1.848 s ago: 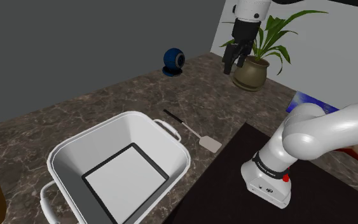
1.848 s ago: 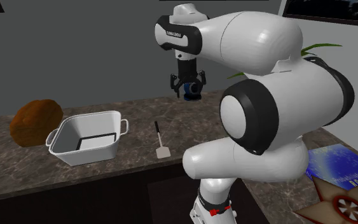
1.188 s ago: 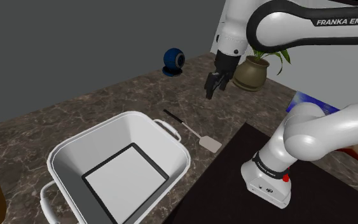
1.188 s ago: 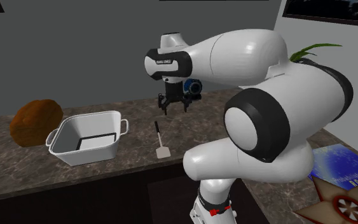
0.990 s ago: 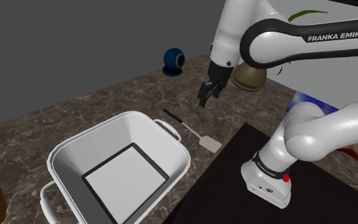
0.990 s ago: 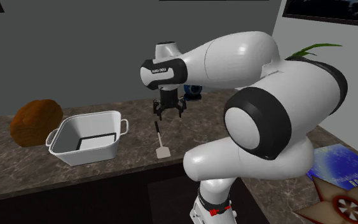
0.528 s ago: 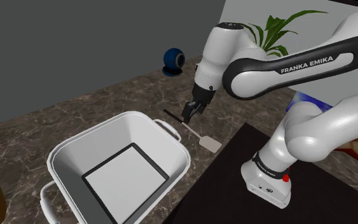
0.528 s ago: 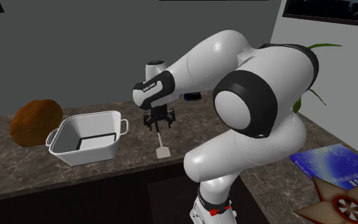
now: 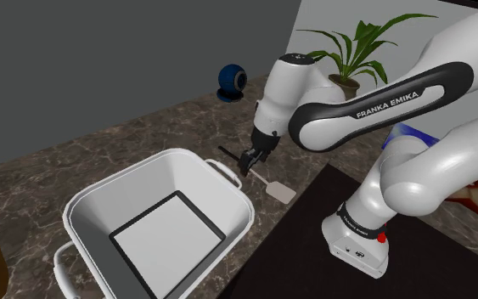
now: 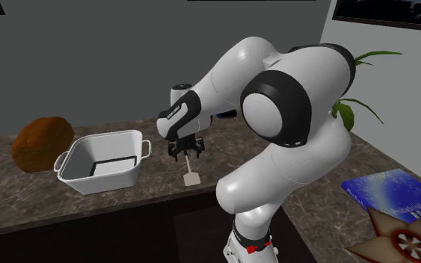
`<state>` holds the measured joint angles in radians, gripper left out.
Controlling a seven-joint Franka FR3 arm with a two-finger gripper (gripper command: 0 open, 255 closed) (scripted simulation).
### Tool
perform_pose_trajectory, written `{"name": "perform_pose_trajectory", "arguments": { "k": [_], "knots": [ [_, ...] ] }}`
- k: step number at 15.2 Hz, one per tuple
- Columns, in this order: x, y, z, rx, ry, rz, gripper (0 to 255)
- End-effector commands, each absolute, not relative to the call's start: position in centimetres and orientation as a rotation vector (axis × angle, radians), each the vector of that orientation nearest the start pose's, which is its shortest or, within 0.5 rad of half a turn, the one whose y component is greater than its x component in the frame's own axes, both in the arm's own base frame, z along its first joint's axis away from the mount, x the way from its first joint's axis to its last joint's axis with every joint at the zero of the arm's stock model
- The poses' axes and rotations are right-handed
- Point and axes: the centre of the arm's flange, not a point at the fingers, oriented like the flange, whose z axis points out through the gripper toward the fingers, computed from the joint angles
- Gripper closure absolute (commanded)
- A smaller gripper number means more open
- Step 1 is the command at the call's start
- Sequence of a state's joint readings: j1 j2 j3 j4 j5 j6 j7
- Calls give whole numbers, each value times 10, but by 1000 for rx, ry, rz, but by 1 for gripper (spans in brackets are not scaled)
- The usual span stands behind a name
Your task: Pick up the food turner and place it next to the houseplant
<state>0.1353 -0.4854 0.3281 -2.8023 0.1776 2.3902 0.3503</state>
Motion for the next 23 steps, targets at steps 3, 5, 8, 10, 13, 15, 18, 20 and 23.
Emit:
{"name": "perform_pose_trajectory", "arguments": {
  "k": [3,5,8,10,13,15,18,20,23],
  "knots": [
    [327,151,338,-3140,71,-104,0],
    [327,151,338,-3140,71,-104,0],
    [327,151,339,-3140,71,-104,255],
    [327,151,339,-3140,71,-104,255],
    [327,151,339,-3140,71,-104,255],
    [327,151,339,-3140,71,-104,255],
    [327,151,344,-3140,71,-104,255],
    [327,151,354,-3140,71,-104,255],
    [327,151,370,-3140,71,-104,255]
  ]
}}
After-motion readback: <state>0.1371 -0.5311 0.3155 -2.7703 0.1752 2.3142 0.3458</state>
